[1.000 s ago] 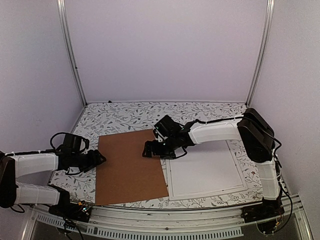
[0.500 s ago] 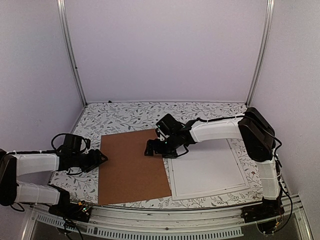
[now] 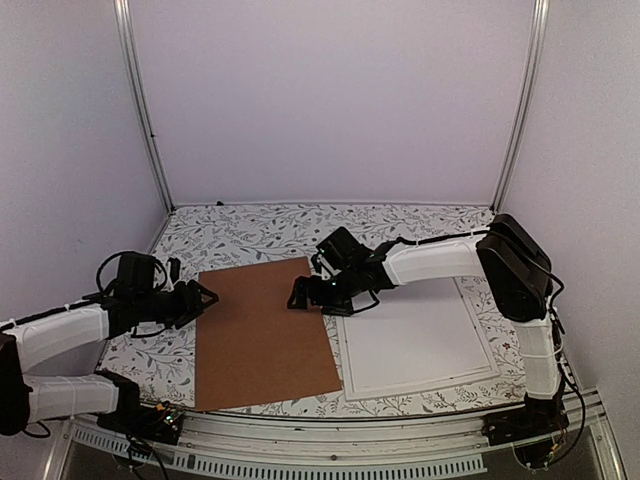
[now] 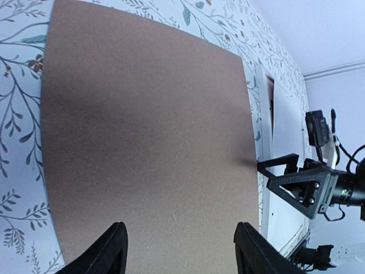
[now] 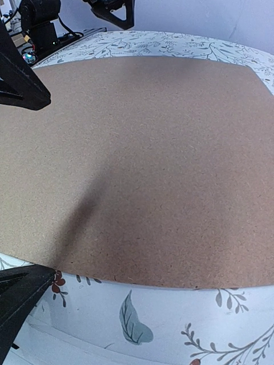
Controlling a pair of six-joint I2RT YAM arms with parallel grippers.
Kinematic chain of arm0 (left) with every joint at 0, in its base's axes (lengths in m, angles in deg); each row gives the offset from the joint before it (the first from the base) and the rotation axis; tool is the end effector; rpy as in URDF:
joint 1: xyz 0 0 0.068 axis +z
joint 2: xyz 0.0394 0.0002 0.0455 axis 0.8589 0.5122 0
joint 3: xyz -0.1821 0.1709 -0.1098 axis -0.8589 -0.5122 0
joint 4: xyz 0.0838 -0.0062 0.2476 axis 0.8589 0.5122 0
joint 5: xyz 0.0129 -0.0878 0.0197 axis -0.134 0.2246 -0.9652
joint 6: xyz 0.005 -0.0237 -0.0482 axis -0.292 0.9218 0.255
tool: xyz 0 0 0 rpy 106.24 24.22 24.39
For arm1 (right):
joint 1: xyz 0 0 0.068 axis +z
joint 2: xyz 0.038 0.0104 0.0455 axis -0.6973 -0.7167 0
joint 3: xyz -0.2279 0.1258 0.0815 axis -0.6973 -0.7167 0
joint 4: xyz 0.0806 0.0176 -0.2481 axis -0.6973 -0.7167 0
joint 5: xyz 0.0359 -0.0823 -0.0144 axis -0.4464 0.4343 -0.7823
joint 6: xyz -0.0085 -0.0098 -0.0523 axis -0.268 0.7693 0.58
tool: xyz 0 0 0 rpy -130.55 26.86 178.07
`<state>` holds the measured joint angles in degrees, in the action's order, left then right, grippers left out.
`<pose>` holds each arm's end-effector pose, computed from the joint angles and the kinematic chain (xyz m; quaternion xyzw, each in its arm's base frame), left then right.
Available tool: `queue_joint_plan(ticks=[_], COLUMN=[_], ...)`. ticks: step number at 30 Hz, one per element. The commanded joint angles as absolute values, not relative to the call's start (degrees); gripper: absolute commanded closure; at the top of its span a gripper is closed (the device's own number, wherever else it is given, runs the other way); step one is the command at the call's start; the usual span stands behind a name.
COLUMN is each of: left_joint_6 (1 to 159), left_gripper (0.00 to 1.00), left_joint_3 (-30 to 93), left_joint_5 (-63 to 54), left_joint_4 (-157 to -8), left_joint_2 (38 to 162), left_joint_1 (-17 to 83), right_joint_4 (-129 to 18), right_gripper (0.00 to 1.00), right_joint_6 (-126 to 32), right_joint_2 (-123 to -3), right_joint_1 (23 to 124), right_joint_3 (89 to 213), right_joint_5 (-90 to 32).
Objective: Put the photo into the frame
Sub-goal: Pick up the backboard from the center of the board.
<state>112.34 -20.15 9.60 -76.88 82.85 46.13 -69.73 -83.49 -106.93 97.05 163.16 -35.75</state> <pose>0.1839 -0.0566 0.1647 -0.1613 0.8826 -0.3487 0.2710 0.2764 0.3794 0.1444 -0.1181 0.9316 0.3193 0.1276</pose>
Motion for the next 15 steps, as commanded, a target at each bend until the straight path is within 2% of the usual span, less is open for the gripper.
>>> queue_joint_plan(ticks=[1, 8, 15], left_joint_6=[109.4, 107.4, 105.9], left_gripper=[0.3, 0.2, 0.18], left_joint_3=[-16.0, -15.0, -13.3], left_joint_5=[1.7, -0.4, -0.3], left_joint_4=[-68.4, -66.3, -64.7], left_joint_2=[81.8, 86.8, 93.0], left_joint_1=[45.7, 46.2, 46.8], right_joint_4=[-73.9, -73.8, -73.6], right_gripper=[0.01, 0.01, 0.01], right_joint_6=[-84.4, -83.7, -83.1], right_joint_2=[-109.3, -109.4, -108.9], right_joint_1=[97.1, 97.1, 97.1], right_joint_3=[160.5, 160.4, 160.2], right_joint_5=[-36.4, -36.6, -36.4])
